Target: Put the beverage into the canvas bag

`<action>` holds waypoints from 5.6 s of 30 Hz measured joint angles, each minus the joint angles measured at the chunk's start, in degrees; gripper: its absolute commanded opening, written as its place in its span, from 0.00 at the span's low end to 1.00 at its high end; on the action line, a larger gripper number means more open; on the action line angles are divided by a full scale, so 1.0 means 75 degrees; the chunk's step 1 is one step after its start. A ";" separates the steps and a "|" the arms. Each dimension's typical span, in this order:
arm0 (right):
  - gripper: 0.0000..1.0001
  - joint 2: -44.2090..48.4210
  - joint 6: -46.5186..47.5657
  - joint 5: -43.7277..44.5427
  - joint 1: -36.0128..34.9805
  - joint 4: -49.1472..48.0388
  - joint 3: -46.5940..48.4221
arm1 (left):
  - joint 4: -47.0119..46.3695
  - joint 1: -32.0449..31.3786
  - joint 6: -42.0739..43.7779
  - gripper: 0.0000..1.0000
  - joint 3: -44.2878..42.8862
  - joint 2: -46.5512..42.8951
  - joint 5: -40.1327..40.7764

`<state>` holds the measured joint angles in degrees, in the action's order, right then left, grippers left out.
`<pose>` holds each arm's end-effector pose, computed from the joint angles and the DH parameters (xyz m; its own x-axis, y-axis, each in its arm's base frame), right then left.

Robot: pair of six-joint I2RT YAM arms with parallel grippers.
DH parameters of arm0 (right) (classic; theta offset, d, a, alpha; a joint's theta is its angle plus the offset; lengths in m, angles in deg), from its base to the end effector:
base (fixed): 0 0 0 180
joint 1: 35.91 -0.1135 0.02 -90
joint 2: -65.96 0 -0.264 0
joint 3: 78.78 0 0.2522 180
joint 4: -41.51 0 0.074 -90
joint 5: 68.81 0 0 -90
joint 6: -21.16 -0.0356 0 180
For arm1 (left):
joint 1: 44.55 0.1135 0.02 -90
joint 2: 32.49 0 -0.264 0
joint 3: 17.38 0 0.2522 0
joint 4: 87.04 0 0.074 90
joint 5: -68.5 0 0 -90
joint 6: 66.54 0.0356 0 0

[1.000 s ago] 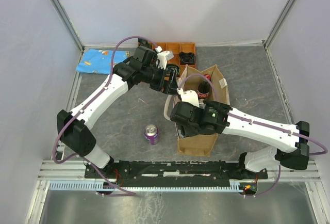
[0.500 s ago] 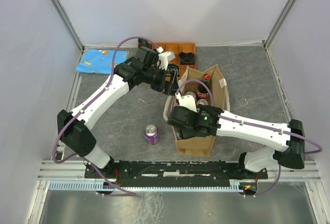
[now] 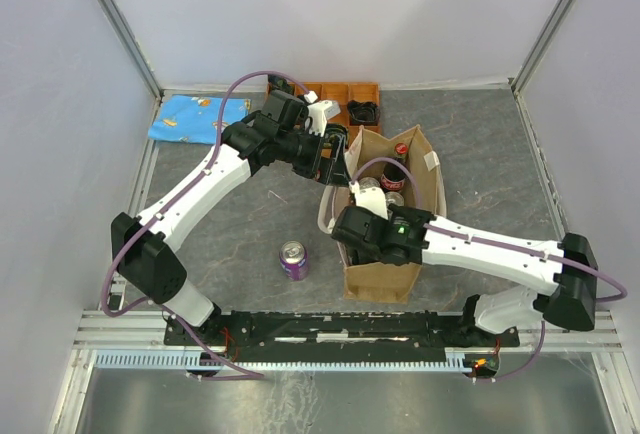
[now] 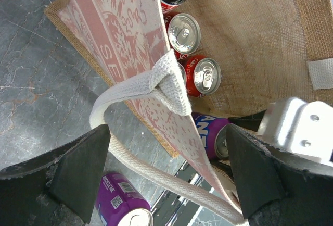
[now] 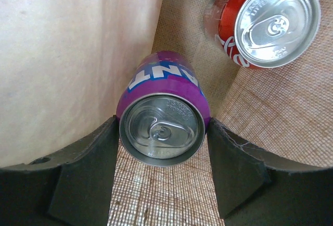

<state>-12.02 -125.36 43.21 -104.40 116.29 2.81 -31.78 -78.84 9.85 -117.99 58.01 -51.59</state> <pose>0.1045 0.2289 0.2863 -0.8738 -0.1083 -0.4740 -0.1619 0.9841 0.0734 0.2746 -0.2088 0.3475 -0.7527 0.2669 -0.6018 0.6199 0.5952 -0.5114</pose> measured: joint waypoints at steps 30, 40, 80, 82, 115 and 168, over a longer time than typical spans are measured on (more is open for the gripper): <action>0.15 -0.0866 0.0694 -0.0755 0.0294 -0.0373 -0.0265 | 0.0029 0.0003 0.0009 0.97 0.0000 0.0000 0.0195; 0.64 -0.0970 0.0723 -0.0781 0.0303 -0.0248 -0.0128 | 0.0052 0.0023 0.0023 0.97 0.0000 0.0000 0.0271; 0.91 -0.0933 0.1035 0.0195 0.0306 0.1058 0.0828 | -0.0493 -0.0076 0.0315 0.97 -0.0184 -0.0309 0.0592; 0.91 -0.0933 0.1026 0.0242 0.0303 0.1131 0.0833 | -0.0568 -0.0076 0.0321 0.97 -0.0184 -0.0367 0.0597; 0.88 -0.0393 0.0017 0.2063 0.0283 0.1973 0.2334 | -0.0746 0.0085 0.0367 0.98 0.0236 -0.1084 0.1032; 0.88 -0.4517 0.5243 -0.0006 0.0953 0.1938 0.9221 | 0.1052 0.5788 0.4083 0.99 0.2261 -0.1539 0.0699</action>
<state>-45.89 -86.04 43.17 -97.25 130.82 71.97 -23.89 -35.43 40.47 -101.03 46.47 -46.34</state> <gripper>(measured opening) 0.886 0.992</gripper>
